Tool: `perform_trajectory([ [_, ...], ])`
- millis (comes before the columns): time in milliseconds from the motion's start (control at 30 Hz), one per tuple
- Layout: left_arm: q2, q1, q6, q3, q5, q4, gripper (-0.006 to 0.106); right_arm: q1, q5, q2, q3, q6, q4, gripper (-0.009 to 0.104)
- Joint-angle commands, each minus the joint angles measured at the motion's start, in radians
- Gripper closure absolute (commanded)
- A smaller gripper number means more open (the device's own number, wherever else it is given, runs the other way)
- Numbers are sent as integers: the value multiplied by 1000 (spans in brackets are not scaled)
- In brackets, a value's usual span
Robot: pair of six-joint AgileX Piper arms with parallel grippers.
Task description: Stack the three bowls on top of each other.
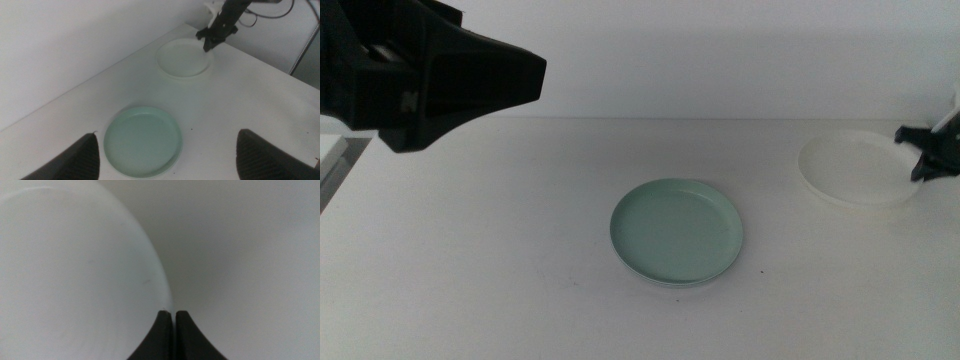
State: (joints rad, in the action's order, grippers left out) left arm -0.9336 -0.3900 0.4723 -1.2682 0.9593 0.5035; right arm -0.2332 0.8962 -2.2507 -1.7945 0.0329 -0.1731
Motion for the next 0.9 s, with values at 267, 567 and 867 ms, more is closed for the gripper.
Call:
perform_trajectory([
  [267, 2, 1, -5, 0, -15, 2, 7, 186, -187, 503, 504, -277, -447, 98],
  [567, 2, 1, -5, 0, -15, 2, 7, 494, -196, 466, 508, -131, -335, 98],
  [867, 2, 1, -5, 0, -15, 0, 7, 551, -261, 358, 508, -114, -318, 98],
])
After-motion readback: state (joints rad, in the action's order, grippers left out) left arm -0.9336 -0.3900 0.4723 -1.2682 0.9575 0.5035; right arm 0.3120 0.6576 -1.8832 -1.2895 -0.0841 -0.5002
